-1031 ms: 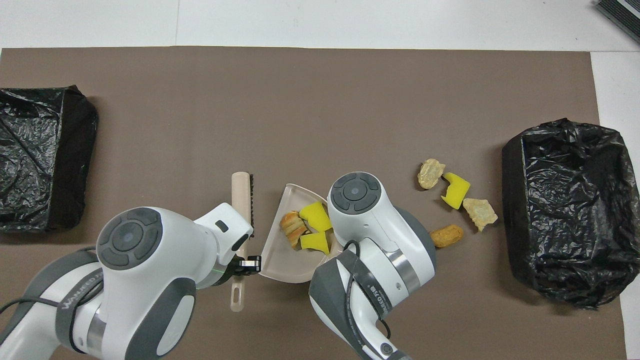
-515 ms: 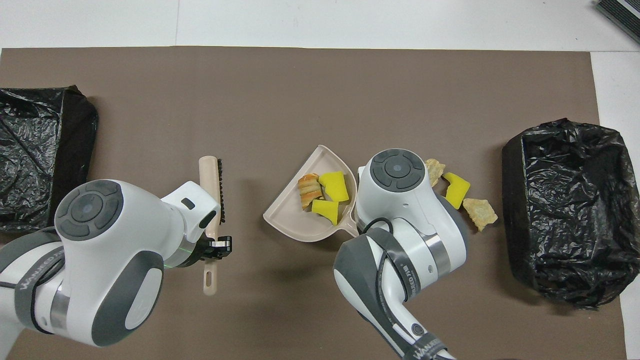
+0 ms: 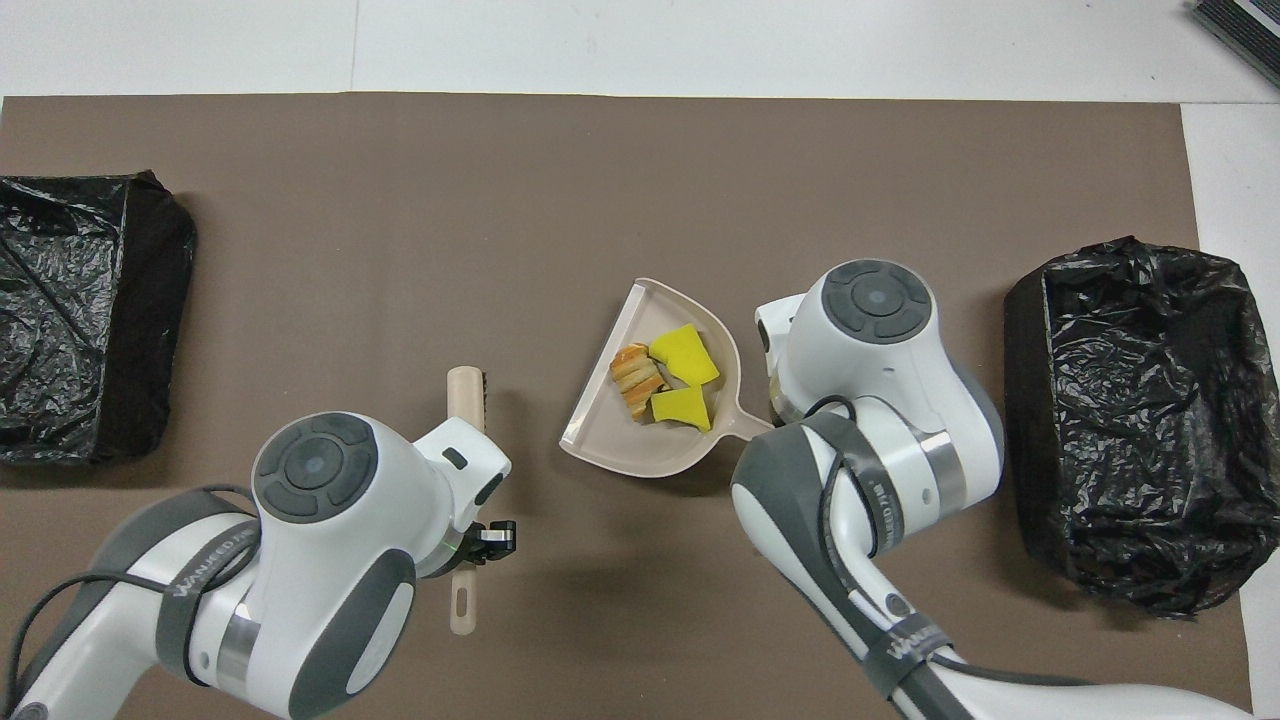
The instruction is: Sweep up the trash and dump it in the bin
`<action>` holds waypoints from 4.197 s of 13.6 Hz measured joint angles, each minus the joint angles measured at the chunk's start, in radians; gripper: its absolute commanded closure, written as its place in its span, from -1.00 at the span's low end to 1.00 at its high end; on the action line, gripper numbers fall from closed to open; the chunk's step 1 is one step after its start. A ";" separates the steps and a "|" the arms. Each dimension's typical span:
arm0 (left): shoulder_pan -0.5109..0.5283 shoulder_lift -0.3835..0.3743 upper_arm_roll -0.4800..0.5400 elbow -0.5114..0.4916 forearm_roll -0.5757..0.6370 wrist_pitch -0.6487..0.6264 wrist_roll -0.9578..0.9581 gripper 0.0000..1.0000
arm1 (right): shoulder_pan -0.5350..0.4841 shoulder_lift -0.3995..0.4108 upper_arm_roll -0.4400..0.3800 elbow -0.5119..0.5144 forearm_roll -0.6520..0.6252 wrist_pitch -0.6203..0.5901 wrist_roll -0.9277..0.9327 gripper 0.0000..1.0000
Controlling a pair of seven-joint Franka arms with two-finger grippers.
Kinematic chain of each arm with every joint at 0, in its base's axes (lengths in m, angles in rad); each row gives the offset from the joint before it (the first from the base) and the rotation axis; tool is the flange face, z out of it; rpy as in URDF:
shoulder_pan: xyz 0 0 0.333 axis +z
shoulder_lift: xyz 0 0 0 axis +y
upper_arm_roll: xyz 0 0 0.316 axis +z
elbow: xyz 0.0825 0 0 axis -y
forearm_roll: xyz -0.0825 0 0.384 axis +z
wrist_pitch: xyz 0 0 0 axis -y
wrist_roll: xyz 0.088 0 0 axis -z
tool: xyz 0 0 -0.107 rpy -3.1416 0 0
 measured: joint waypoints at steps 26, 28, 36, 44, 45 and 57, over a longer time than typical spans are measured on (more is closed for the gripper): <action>-0.293 0.001 -0.005 -0.187 -0.115 0.277 -0.183 1.00 | -0.838 -0.100 -0.007 0.151 -0.852 -0.039 -1.073 1.00; -0.293 0.001 -0.004 -0.188 -0.115 0.277 -0.183 1.00 | -0.819 -0.100 0.003 0.150 -0.908 -0.039 -1.073 1.00; -0.293 0.001 -0.002 -0.188 -0.115 0.277 -0.183 1.00 | -0.774 -0.103 0.015 0.186 -0.967 -0.079 -1.074 1.00; -0.259 0.041 0.015 -0.138 -0.115 0.279 -0.182 0.97 | -0.676 -0.116 0.090 0.288 -0.575 -0.347 -0.985 1.00; -0.259 0.045 0.014 -0.138 -0.115 0.279 -0.182 0.75 | -0.638 -0.115 0.095 0.288 -0.524 -0.355 -0.929 1.00; -0.056 0.048 0.024 0.010 -0.108 0.143 -0.034 -1.00 | -0.360 -0.047 0.107 0.284 -0.046 -0.271 0.329 1.00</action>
